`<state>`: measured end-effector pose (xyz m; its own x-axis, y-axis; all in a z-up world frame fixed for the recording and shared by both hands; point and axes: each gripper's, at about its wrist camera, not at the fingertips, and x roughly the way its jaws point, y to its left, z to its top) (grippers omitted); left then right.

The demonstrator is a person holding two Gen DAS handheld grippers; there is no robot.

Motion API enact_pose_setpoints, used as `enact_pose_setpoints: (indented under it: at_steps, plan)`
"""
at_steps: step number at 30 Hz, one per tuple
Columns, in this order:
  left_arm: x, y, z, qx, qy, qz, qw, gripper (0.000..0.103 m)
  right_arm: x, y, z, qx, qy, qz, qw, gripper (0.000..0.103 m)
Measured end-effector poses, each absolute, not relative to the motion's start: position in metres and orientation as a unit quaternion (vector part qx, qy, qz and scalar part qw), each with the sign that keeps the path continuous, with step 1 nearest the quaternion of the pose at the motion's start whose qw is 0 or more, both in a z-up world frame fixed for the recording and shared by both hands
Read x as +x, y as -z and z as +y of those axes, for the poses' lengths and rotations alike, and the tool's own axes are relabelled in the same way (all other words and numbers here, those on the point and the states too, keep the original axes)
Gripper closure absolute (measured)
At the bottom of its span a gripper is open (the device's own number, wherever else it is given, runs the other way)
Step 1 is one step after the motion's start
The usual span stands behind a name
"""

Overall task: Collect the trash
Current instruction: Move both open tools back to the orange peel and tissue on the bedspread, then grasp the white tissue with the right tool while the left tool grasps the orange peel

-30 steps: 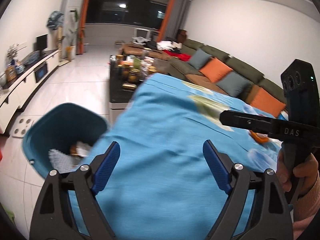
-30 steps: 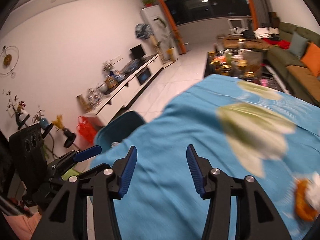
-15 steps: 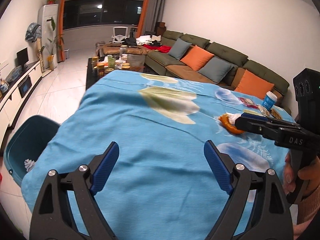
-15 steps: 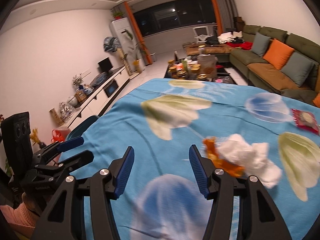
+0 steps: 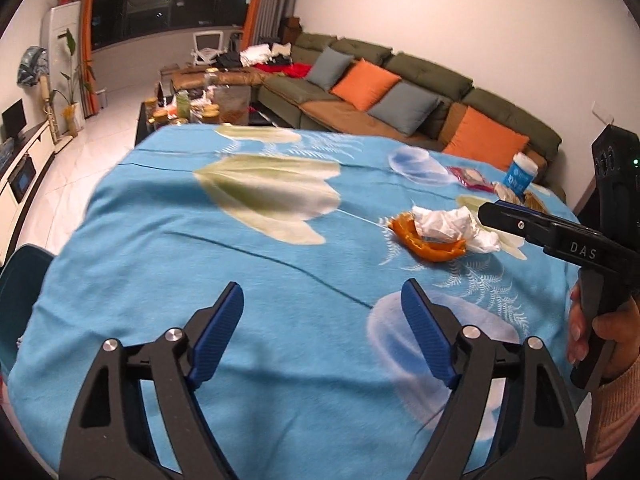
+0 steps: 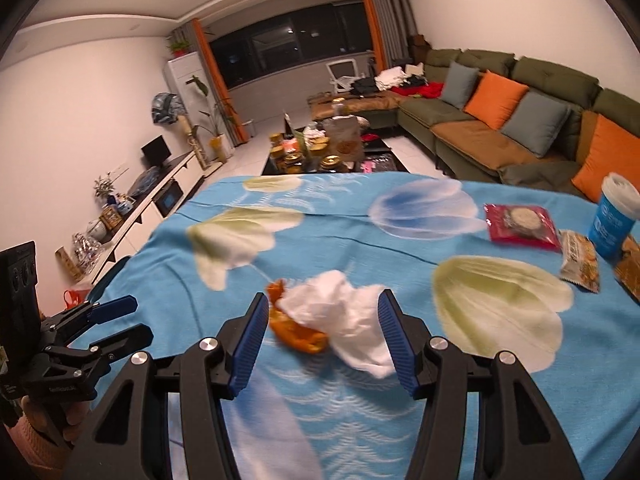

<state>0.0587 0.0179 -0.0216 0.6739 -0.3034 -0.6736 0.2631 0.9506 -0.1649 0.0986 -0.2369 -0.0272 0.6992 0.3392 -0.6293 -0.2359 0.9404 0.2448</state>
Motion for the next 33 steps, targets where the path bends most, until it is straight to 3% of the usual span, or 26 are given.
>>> enact_pose_setpoints:
  at_steps: [11, 18, 27, 33]
  plan:
    - [0.083, 0.032, -0.023, -0.02, 0.184, 0.405, 0.895, 0.033, 0.115, 0.043, -0.238, 0.074, -0.165, 0.387, 0.904, 0.05]
    - [0.092, 0.035, -0.038, -0.014, 0.196, 0.418, 0.887, 0.039, 0.125, 0.056, -0.24, 0.086, -0.176, 0.411, 0.89, 0.089]
    - [0.108, 0.045, -0.061, -0.016, 0.223, 0.446, 0.867, 0.056, 0.113, 0.044, -0.269, 0.137, -0.173, 0.372, 0.902, 0.092]
    - [0.123, 0.048, -0.081, -0.026, 0.238, 0.463, 0.853, 0.058, 0.106, 0.04, -0.282, 0.155, -0.169, 0.36, 0.904, 0.092]
